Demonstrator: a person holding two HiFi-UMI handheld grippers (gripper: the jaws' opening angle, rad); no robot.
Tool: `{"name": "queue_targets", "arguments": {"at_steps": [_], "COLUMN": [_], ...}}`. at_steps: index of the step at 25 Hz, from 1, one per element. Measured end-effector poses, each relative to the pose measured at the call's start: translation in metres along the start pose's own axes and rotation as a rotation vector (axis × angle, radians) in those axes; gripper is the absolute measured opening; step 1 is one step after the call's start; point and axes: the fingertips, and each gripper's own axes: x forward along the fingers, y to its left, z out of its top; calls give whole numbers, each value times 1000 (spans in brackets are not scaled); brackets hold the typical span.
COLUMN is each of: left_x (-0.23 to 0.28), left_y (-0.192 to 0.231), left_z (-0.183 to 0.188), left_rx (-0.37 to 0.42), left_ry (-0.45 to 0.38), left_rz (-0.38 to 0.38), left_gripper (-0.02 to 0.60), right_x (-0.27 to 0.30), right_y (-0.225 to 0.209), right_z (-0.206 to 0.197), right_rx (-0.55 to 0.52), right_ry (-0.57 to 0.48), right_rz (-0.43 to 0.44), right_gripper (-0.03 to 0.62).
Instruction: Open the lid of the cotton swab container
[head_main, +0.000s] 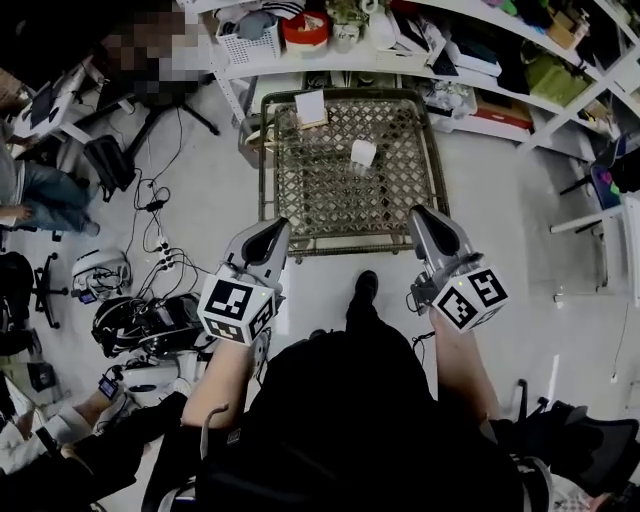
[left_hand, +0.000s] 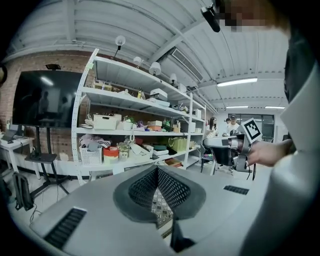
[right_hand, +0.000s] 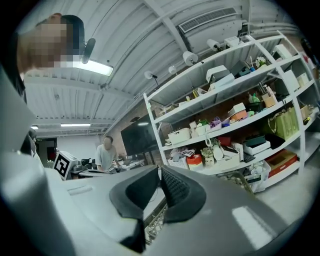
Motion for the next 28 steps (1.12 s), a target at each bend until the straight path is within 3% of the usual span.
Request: {"name": "queue_targets", "arguments": {"at_steps": [8, 12, 18, 28], "left_x": [77, 105, 134, 170], "left_y": [6, 14, 31, 64], "left_z": [29, 35, 35, 1], "left_rx": [-18, -13, -4, 39], "left_ry": [9, 18, 20, 66], "left_rz": [45, 44, -14, -157], "left_gripper": [3, 3, 3, 5], "right_x": [44, 63, 87, 116], "right_y": [-71, -93, -109, -103], "right_z": [22, 26, 25, -9], "right_rx": [4, 11, 17, 44], "right_ry": [29, 39, 65, 132], "right_rz": [87, 88, 46, -29], "right_gripper": [32, 32, 32, 32]}}
